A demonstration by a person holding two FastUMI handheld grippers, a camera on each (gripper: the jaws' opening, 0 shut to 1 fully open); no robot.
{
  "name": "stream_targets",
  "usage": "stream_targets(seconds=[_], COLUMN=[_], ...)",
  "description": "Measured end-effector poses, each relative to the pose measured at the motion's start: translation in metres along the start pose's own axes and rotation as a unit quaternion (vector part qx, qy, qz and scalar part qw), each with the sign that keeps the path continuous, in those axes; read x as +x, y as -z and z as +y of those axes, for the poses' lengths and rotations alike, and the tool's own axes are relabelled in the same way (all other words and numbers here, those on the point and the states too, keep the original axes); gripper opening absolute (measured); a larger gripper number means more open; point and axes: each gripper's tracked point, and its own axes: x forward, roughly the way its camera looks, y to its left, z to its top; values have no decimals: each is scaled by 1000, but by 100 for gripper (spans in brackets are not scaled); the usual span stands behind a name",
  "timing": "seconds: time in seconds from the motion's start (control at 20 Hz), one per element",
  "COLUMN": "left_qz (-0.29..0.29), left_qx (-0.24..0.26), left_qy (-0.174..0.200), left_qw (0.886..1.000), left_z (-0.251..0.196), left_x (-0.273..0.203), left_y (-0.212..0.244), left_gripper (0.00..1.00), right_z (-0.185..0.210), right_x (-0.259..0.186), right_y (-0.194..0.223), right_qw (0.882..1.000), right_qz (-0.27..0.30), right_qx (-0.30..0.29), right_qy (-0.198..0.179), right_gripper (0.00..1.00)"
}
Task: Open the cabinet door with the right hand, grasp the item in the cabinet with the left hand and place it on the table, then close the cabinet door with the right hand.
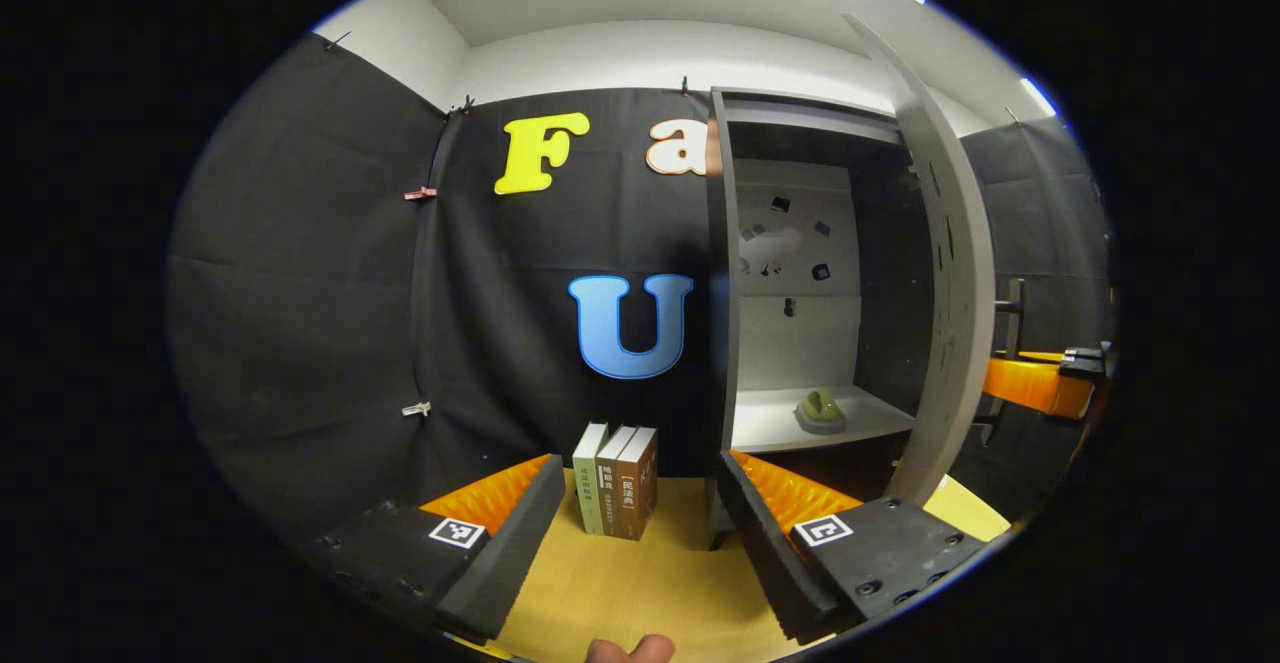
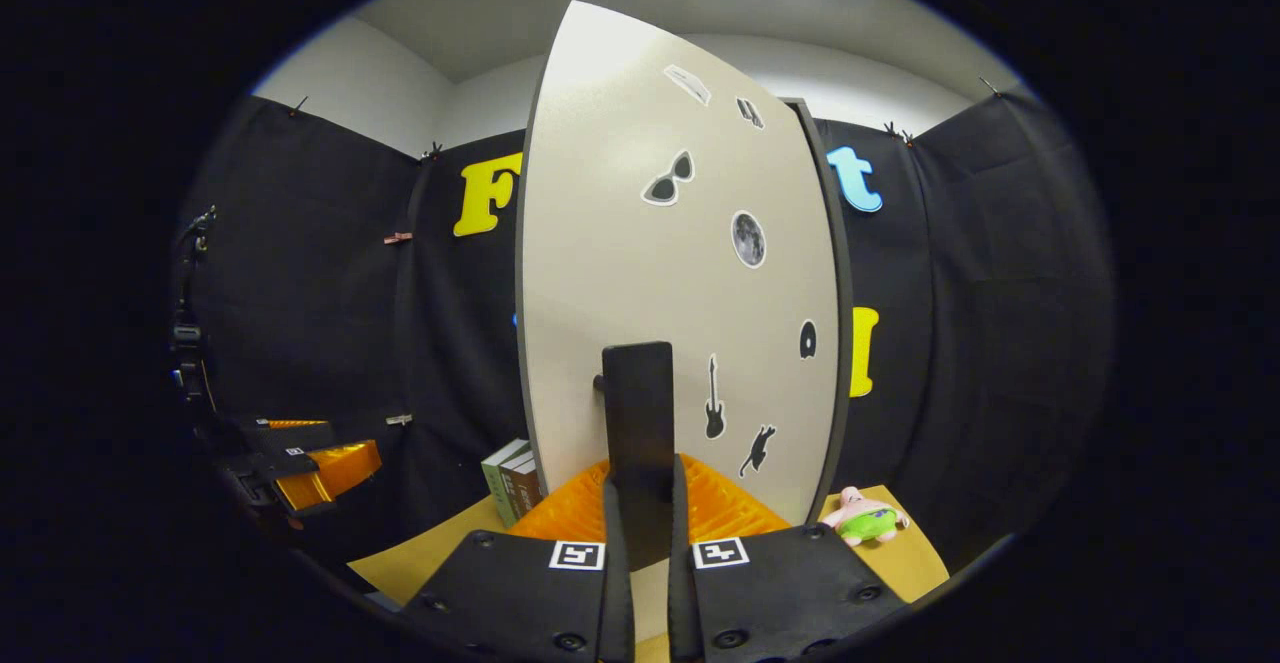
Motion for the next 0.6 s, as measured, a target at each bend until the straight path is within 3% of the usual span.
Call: stream_targets(seconds=[0.6], left_qz=[-3], left_qx=[1], left_qy=[32], left_qw=[999], left_z=[-34], left_x=[5], left_y=[-2], left_gripper=[96], right_z=[-59], right_x=[-31], right_y=[-4], right_qw=[996], right_qz=[-6], right_qx=[32], right_qy=[87], right_gripper=[18])
